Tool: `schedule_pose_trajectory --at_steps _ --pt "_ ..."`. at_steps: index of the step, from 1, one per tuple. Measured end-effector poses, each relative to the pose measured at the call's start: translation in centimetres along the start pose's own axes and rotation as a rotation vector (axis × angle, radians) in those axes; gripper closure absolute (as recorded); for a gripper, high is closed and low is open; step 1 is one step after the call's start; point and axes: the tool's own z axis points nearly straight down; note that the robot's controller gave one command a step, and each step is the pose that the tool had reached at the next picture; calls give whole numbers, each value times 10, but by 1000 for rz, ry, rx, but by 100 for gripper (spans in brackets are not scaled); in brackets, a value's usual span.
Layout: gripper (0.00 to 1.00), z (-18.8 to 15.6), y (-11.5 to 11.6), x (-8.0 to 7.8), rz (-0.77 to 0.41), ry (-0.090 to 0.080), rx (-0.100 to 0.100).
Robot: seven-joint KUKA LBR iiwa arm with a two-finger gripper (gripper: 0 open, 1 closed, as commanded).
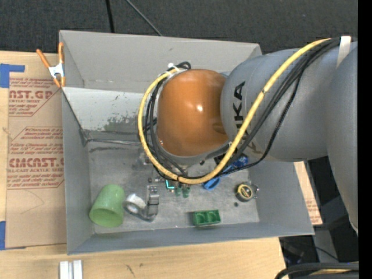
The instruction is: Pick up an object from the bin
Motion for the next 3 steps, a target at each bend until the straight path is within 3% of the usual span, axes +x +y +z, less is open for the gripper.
schedule_pose_trajectory --at_steps 1,2,3 --pt "0 136 40 -29 -828 -4 0" --pt "100 131 41 -30 -826 -4 2" --pt "100 9 27 -41 -893 -18 3"
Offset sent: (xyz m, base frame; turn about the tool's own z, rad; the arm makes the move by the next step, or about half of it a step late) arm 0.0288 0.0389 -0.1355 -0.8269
